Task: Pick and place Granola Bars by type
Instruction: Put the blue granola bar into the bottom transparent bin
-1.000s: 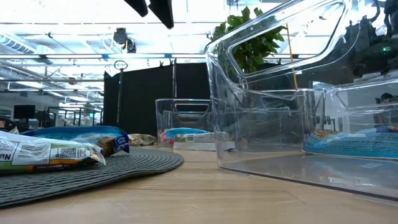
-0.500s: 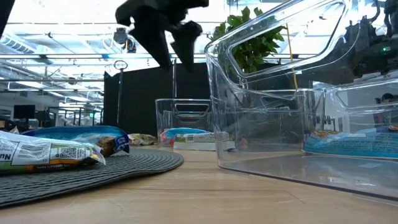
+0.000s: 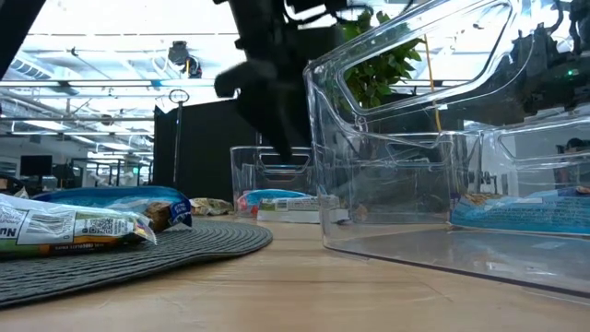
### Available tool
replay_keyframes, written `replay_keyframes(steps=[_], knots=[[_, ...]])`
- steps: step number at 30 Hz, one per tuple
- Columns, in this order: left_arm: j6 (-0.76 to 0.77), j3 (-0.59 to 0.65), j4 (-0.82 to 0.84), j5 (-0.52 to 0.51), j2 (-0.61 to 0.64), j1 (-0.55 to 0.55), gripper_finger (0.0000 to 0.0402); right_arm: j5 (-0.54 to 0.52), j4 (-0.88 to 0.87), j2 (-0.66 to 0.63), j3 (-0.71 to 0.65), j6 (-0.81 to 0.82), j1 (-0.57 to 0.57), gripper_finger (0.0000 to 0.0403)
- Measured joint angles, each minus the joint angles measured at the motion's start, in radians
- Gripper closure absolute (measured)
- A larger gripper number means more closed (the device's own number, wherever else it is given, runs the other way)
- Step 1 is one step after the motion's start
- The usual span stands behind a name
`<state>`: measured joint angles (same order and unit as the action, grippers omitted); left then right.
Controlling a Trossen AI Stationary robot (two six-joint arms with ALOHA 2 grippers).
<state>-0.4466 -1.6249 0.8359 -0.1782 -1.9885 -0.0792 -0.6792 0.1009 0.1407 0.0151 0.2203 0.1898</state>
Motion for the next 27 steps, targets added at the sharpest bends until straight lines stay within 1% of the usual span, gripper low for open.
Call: replay_keyframes(steps=[4,14,20,27], knots=[[-0.025,0.019,-0.012,0.006,-0.033,0.015,0.0037,0.000,0.000,0.000,0.000,0.000,0.000,0.0179],[-0.062,0.160,-0.139,0.004,-0.039,0.047,0.0037,0.000,0.000,0.000,0.000,0.000,0.000,0.0179],[-0.100,0.187,-0.207,0.019,-0.039,0.049,0.0037,0.000,0.000,0.000,0.000,0.000,0.000,0.0179],[-0.103,0.191,-0.267,0.020,-0.053,0.074,0.0037,0.000,0.000,0.000,0.000,0.000,0.000,0.0179]])
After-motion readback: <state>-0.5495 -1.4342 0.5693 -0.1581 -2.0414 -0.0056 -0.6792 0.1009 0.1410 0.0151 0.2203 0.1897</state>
